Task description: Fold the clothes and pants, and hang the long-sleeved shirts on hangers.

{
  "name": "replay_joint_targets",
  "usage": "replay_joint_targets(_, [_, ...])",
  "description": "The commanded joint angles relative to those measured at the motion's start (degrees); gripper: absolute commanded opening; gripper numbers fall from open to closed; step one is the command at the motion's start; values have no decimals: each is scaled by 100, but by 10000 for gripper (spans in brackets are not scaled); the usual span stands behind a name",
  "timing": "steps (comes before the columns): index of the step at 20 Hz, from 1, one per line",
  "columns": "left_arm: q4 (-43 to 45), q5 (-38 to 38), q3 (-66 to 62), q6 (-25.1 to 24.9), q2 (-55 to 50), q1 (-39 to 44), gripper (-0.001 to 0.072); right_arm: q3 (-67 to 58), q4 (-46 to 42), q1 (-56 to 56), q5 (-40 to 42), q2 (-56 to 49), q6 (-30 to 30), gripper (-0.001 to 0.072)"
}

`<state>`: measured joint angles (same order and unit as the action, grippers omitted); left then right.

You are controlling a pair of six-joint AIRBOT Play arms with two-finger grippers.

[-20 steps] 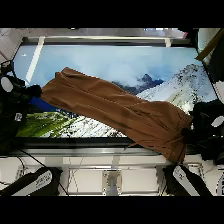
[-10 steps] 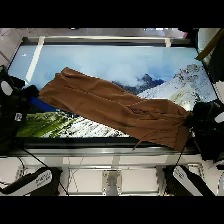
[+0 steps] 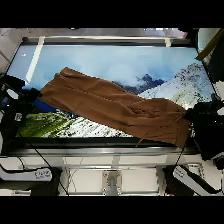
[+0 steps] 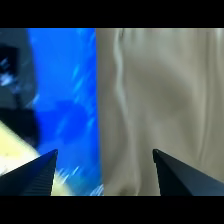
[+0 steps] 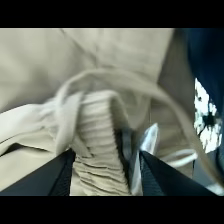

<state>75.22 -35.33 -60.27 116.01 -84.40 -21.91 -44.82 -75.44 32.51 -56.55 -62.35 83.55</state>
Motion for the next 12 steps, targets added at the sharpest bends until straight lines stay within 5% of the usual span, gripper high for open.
replay_joint_targets(1, [-544,789,-227,-138,-525,-44,714,-535,52,0,-7,-20,-55,436])
replay_joint_targets(10, [-221,380,-960,-247,-1272,-50,713,-2420,-15,2,-1388,68,-74,436])
replay_joint_targets(12, [-219,345,-957,-247,-1272,-111,630,-2839,-269,2,-1644,229,-74,436])
